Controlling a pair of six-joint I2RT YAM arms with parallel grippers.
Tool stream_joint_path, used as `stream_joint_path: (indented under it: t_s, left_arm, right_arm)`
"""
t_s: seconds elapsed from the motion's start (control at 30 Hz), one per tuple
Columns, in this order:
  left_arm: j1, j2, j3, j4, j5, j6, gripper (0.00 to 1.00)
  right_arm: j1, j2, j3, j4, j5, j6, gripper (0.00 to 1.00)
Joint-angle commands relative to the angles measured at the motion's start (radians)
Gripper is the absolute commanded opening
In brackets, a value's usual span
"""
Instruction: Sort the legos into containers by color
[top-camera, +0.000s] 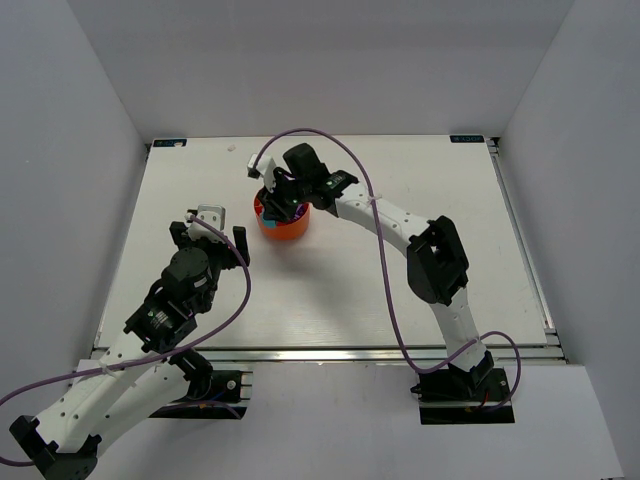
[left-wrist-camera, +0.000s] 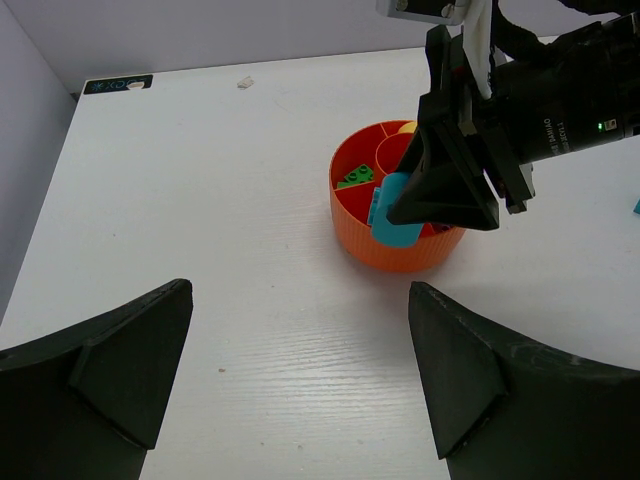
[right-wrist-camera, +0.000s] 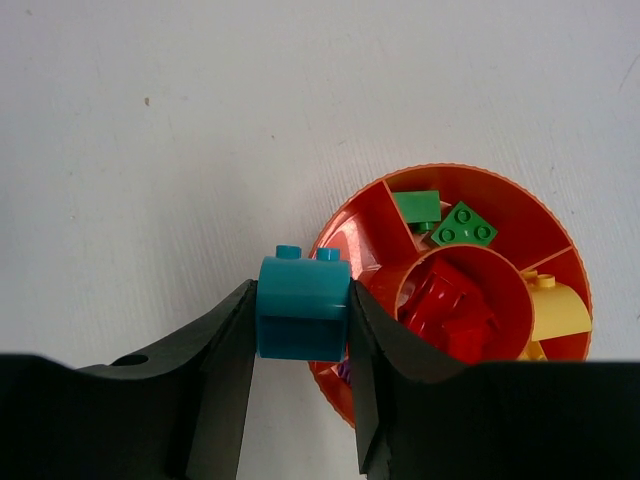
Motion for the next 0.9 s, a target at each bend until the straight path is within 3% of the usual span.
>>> stream_joint_path:
  t_s: [0.0,0.57,0.73,0.77,0.8,0.87]
  left_arm:
    - [-0.003,-0.01,-0.003,0.01,0.007,-0.001,0.98]
    - [-0.003,-0.012,-0.005,0.01,0.004,0.0,0.98]
    - [-0.003,-0.013,-0.005,0.009,0.004,-0.001,0.98]
    - [-0.003,-0.012,-0.005,0.01,0.004,-0.003,0.98]
    - [-0.003,-0.01,-0.005,0.012,0.005,-0.001,0.98]
    - [-0.003,-0.012,-0.005,0.012,0.005,-0.001,0.98]
  right_arm:
    - [0.005,-0.018,-0.012,0.034,0.031,0.026,0.01]
    - [0.008,-0.013,-0.045,0.12,0.177,0.06,0.01]
    - [0.006,-0.004,-0.061,0.125,0.194,0.059,0.05]
    - [0.008,-0.004,-0.061,0.115,0.182,0.057,0.1]
    - [0.005,-0.005,-0.059,0.111,0.174,0.057,0.27]
    - [0.008,-0.004,-0.058,0.095,0.159,0.059,0.45]
